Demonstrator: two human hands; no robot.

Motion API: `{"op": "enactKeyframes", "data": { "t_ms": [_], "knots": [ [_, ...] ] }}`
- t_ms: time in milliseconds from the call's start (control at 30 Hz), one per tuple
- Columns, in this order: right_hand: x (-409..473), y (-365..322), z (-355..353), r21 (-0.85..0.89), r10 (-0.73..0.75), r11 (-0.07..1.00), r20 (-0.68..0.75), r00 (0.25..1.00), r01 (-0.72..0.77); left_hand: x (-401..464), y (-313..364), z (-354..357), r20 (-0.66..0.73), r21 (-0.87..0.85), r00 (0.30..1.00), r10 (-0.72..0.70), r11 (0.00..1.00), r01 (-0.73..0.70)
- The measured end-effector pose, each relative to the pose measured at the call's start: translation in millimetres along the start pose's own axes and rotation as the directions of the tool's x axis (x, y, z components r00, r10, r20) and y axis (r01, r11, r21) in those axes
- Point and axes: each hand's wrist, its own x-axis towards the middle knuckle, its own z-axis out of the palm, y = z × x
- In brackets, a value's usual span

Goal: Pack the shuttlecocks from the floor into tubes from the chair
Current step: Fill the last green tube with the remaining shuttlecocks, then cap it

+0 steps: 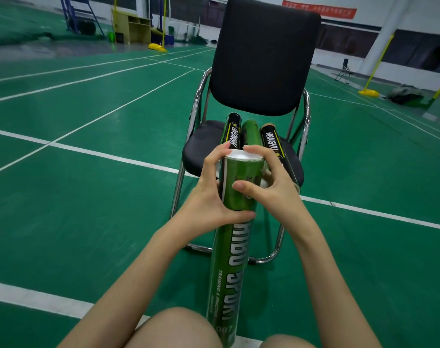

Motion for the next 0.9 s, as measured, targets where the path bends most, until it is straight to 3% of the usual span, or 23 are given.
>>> {"op": "enactKeyframes", "data": {
  "t_ms": [167, 400, 600, 800, 900],
  "knots": [
    [-2.1, 2.0, 1.6, 0.004, 0.021, 1.0, 0.082, 0.996, -0.021, 1.0, -1.4, -3.6, 0.01, 0.054, 0.998, 0.054, 0.997, -0.055],
    [-3.2, 5.4, 8.1, 0.01, -0.018, 1.0, 0.004, 1.0, 0.017, -0.4, -2.1, -3.7, -0.003, -0.011, 1.0, 0.023, 1.0, -0.023],
    [-4.3, 9.1, 10.4, -0.029, -0.026, 0.999, 0.017, 1.0, 0.026, -6.3, -8.7, 3.3, -0.041, -0.043, 0.999, -0.017, 0.999, 0.015],
    [-5.8, 13.9, 8.7, 0.003, 0.009, 1.0, -0.002, 1.0, -0.009, -5.3, -0.7, -5.1, 0.16, -0.261, 0.976, -0.147, 0.947, 0.186],
    [-4.7, 16.5, 5.0, 0.057, 0.053, 0.997, -0.034, 0.998, -0.051, 1.5, 4.2, -8.6, 0.143, -0.46, 0.965, -0.221, 0.848, 0.263]
  ]
}}
